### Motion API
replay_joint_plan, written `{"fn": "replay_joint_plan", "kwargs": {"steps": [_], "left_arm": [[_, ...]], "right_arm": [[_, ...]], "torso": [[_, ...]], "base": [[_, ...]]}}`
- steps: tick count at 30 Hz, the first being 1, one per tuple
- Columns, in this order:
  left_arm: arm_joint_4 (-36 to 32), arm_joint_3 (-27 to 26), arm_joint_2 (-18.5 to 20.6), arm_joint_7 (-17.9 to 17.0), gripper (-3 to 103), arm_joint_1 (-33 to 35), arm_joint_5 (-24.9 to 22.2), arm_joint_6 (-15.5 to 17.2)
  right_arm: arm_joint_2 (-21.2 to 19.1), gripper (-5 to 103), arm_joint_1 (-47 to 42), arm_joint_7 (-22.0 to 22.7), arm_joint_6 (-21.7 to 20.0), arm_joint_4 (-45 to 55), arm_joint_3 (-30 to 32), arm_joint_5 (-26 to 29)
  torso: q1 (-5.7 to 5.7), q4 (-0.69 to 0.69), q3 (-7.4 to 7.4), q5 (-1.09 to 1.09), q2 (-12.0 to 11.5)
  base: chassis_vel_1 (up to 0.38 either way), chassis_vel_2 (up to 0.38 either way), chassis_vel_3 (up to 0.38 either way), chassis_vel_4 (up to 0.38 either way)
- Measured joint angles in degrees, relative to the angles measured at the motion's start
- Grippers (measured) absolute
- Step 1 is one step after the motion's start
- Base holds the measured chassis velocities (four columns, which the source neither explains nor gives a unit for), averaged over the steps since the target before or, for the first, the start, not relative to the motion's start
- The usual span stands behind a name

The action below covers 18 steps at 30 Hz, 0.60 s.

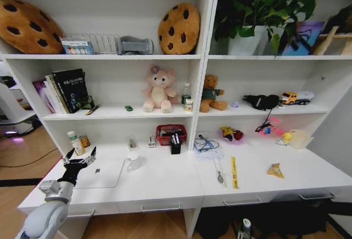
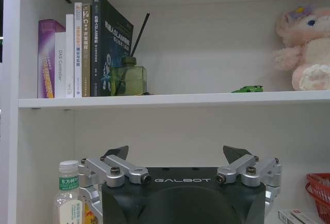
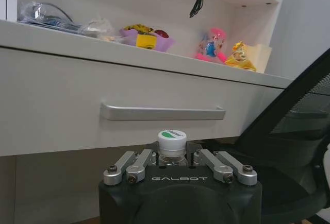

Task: Organize the objects on the table.

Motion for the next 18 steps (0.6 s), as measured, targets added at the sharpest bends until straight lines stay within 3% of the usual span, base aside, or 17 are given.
{"fn": "replay_joint_plan", "kwargs": {"steps": [13, 16, 18], "left_arm": [[0.0, 0.0, 0.0, 0.0, 100, 0.0, 0.0, 0.0], [0.0, 0.0, 0.0, 0.0, 100, 0.0, 0.0, 0.0], [0.0, 0.0, 0.0, 0.0, 100, 0.0, 0.0, 0.0]], "right_arm": [[1.91, 23, 16.12, -4.67, 0.14, -20.6, -3.14, -0.56], [2.22, 27, 17.85, -4.67, 0.13, -22.58, -3.03, -1.34], [2.2, 38, 18.57, -4.67, 0.12, -23.45, -3.0, -1.73]], "torso": [[0.01, 0.01, 0.0, 0.0, -0.01], [0.01, 0.01, 0.0, 0.0, -0.01], [0.01, 0.01, 0.0, 0.0, -0.01]], "base": [[0.0, 0.0, 0.0, 0.0], [0.0, 0.0, 0.0, 0.0], [0.0, 0.0, 0.0, 0.0]]}}
